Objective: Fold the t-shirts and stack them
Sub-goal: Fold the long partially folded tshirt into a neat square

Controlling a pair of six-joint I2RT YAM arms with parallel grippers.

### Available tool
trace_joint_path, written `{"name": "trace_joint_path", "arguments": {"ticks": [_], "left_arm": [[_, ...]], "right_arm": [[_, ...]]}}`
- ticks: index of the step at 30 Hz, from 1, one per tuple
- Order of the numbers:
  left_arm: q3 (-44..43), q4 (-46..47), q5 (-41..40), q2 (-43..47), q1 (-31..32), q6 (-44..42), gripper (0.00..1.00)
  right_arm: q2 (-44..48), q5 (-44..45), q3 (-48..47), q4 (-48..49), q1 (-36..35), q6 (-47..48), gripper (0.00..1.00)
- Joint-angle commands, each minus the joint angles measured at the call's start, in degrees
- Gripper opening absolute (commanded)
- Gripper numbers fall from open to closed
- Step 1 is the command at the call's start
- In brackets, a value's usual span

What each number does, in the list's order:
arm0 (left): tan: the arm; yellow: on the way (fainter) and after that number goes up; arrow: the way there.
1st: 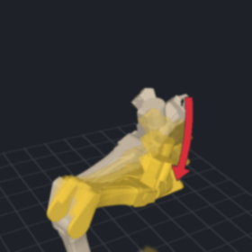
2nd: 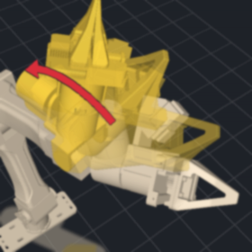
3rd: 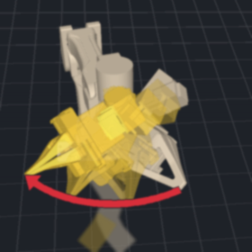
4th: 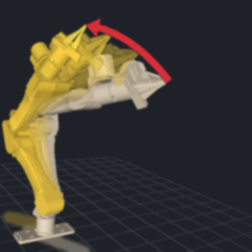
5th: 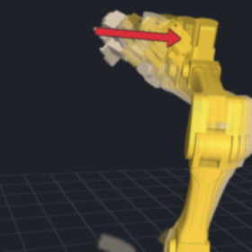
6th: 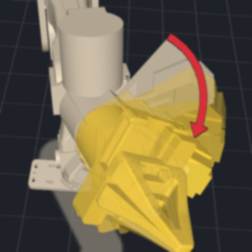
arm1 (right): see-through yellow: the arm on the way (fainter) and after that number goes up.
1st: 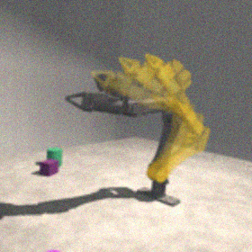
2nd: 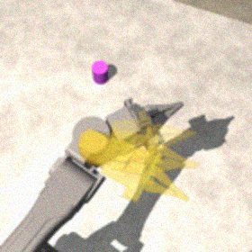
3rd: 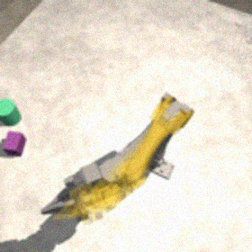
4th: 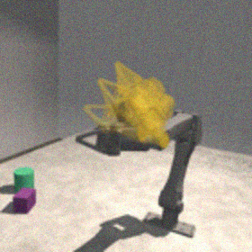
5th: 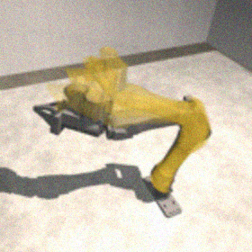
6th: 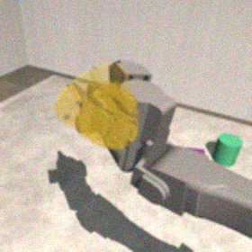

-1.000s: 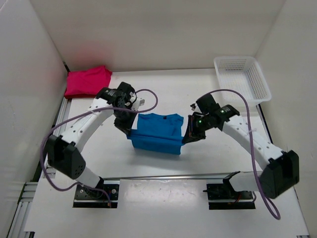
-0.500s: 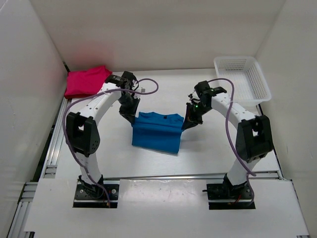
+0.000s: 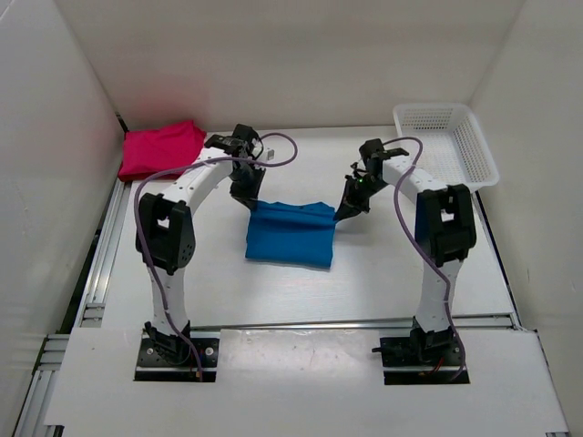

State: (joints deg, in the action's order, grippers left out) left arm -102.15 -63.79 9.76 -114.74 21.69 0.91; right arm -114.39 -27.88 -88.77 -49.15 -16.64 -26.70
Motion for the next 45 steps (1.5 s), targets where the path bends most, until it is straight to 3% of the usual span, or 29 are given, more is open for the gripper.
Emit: {"name": "trace_joint_path", "arguments": {"ticks": [1, 3, 5, 6, 9, 11, 15, 16, 20, 22, 26, 30, 38, 45], "left_arm": [[-2.09, 4.19, -3.08, -1.54, -0.86, -0.91, 0.11], [-4.28, 4.20, -4.65, -3.82, -0.86, -0.91, 0.11], [-5.51, 4.20, -6.68, -4.96, -0.86, -0.91, 0.11], [-5.52, 4.20, -7.38, -5.49, -1.39, -0.91, 0.12], [-5.00, 5.69, -9.49, -5.50, -1.91, -0.91, 0.39], [-4.99, 7.09, -11.33, -5.50, -2.44, -0.91, 0.63], [-4.99, 9.90, -15.55, -2.08, -4.72, -0.91, 0.74], [-3.69, 12.09, -16.60, 0.89, -4.73, -0.91, 0.74], [1.77, 16.24, -19.16, 8.82, -2.89, -0.91, 0.75], [4.05, 16.77, -20.66, 10.93, -2.36, -0.91, 0.76], [6.00, 16.77, -20.66, 11.82, -2.36, -0.91, 0.78], [6.52, 16.77, -22.41, 12.52, -2.36, -0.91, 0.79], [13.29, 16.24, -22.33, 18.32, -5.51, -0.91, 0.79], [16.45, 15.71, -21.62, 18.94, -6.05, -0.91, 0.79]], "right_arm": [[-4.96, 0.37, -4.12, 0.28, 1.70, -1.42, 0.00], [-7.15, 1.06, -6.32, 0.80, 2.31, -2.30, 0.00], [-7.78, 1.07, -8.07, 2.20, 3.01, -4.14, 0.20], [-8.56, 1.07, -8.61, 3.17, 3.02, -4.85, 0.22], [-10.49, 0.37, -13.59, 6.08, 3.64, -6.69, 0.32], [-11.11, 0.37, -16.77, 6.08, 4.16, -6.70, 0.34], [-5.96, 4.14, -16.88, 6.78, 4.16, -4.77, 0.36], [-4.28, 5.11, -13.74, 7.65, 3.47, -3.81, 0.36], [5.03, 8.02, -3.97, 11.52, -1.27, -1.43, 0.08], [6.45, 8.54, -0.54, 12.84, -5.66, -1.43, 0.01], [3.05, 8.54, -1.75, 14.69, -13.57, -2.13, 0.00], [-5.83, 5.04, -9.82, 14.79, -16.13, -3.97, 0.00], [-18.58, 3.62, -22.57, 14.78, -16.14, -7.75, 0.00], [-21.58, 13.89, -27.95, 20.75, -13.24, -17.41, 0.00]]}}
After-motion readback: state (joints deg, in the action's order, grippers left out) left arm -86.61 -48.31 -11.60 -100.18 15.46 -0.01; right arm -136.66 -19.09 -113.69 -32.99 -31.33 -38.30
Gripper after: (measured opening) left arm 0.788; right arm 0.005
